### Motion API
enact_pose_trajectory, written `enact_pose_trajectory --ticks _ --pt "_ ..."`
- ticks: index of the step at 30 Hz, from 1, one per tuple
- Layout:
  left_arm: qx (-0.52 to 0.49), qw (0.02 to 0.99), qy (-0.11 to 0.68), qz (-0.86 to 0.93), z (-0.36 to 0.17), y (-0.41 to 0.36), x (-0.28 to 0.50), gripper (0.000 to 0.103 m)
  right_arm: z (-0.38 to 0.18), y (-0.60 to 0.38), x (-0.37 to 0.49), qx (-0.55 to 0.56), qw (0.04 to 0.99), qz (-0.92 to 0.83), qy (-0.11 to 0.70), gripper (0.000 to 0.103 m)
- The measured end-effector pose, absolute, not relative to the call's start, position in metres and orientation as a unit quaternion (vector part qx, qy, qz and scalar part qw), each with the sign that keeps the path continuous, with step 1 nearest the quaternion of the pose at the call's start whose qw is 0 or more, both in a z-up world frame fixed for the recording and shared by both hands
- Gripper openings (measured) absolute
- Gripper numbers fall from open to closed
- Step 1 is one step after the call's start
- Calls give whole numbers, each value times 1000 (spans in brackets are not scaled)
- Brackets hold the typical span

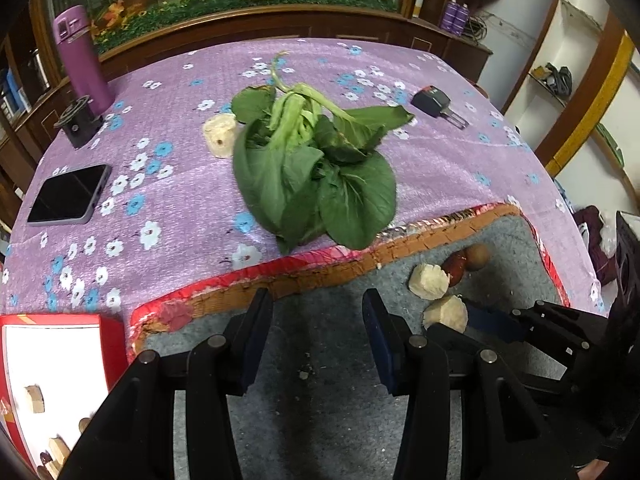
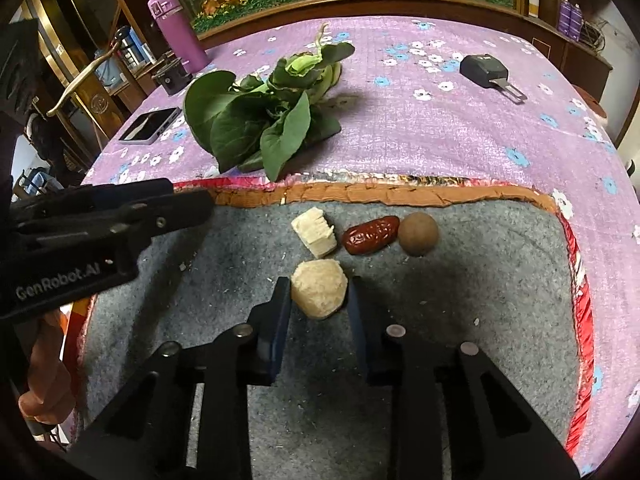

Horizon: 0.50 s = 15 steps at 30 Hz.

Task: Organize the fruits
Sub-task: 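Move both tools back over the mat toward a beige block and beige ball, then grasp a beige block with the left tool while the right tool grasps the round beige ball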

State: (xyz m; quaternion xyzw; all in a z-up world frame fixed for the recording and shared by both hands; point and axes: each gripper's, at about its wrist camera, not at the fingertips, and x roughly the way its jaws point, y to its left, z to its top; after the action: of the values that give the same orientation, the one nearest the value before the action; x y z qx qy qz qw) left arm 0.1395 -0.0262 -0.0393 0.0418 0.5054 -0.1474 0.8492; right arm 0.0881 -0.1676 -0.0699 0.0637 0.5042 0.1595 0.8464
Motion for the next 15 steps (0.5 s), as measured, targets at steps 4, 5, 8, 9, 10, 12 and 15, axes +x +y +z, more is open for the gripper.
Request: enact_pose_trajectory --ticks 4,5,8,9,10,12,15 --pt "45 846 506 -163 -41 -33 138 47 -68 -172 85 75 846 158 504 30" --pt "45 845 506 -169 -41 -36 138 47 -67 -173 83 75 846 158 504 30" --pt "51 842 506 -181 -42 -47 137 47 -62 -183 74 81 849 150 501 30" --pt "53 841 505 -186 -43 -52 137 47 -60 -190 70 87 850 143 499 30" --pt "58 840 505 -187 -44 -58 137 47 -60 -195 68 91 851 139 499 30" --pt "65 839 506 -190 -46 -69 139 47 -59 -208 62 102 851 130 498 30" --pt "69 836 506 -201 -49 -80 139 47 -59 -226 57 121 851 119 498 30"
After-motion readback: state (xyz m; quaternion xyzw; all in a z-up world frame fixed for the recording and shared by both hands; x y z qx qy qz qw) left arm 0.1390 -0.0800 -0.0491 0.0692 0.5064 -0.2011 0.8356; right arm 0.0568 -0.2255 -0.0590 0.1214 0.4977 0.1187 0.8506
